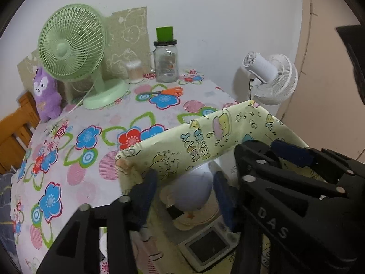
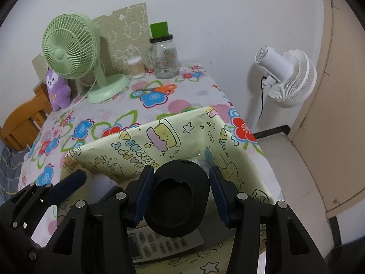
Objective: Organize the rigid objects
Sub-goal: 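Lower the black base into the box and open the right tool while the left tool releases the lavender object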
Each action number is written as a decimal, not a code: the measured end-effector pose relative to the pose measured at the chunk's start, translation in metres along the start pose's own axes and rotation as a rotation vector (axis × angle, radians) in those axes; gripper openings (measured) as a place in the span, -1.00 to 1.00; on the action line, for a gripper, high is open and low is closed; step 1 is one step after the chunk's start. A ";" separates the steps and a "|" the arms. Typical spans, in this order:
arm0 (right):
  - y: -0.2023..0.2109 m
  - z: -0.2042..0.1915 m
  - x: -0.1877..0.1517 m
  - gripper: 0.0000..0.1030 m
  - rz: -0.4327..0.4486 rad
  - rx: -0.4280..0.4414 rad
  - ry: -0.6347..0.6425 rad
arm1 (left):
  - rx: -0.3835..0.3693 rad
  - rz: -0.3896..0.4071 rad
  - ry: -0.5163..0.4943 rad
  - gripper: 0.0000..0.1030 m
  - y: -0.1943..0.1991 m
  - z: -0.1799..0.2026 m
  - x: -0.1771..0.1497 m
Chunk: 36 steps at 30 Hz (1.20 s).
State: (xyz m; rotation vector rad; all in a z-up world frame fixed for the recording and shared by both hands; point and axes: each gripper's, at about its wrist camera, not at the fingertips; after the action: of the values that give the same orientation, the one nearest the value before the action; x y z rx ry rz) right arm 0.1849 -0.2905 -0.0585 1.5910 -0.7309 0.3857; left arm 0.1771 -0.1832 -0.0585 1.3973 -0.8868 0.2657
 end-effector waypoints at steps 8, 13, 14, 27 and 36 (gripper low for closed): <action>0.002 0.005 -0.002 0.12 -0.007 0.022 -0.031 | -0.024 0.006 -0.011 0.39 0.006 0.003 -0.002; 0.018 0.006 -0.006 0.54 0.040 -0.008 -0.029 | -0.004 0.037 -0.010 0.57 0.021 0.002 -0.004; 0.023 0.006 -0.007 0.59 0.056 -0.009 -0.032 | -0.003 0.047 -0.008 0.65 0.026 0.001 -0.006; 0.064 -0.017 -0.028 0.84 0.138 -0.025 -0.002 | 0.051 0.088 0.007 0.89 0.065 -0.022 -0.027; 0.086 -0.041 -0.043 0.90 0.175 -0.030 0.040 | 0.065 0.102 -0.008 0.94 0.087 -0.033 -0.042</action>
State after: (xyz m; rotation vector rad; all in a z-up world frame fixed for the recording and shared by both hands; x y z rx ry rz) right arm 0.1035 -0.2422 -0.0137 1.4918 -0.8437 0.5302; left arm 0.1058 -0.1208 -0.0206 1.4155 -0.9644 0.3694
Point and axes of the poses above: each gripper's, at about its wrist camera, not at the fingertips, and y roughly against the way its jaws point, z to its right, x to its top, and after that the axes turned 5 degrees about -y, right-handed
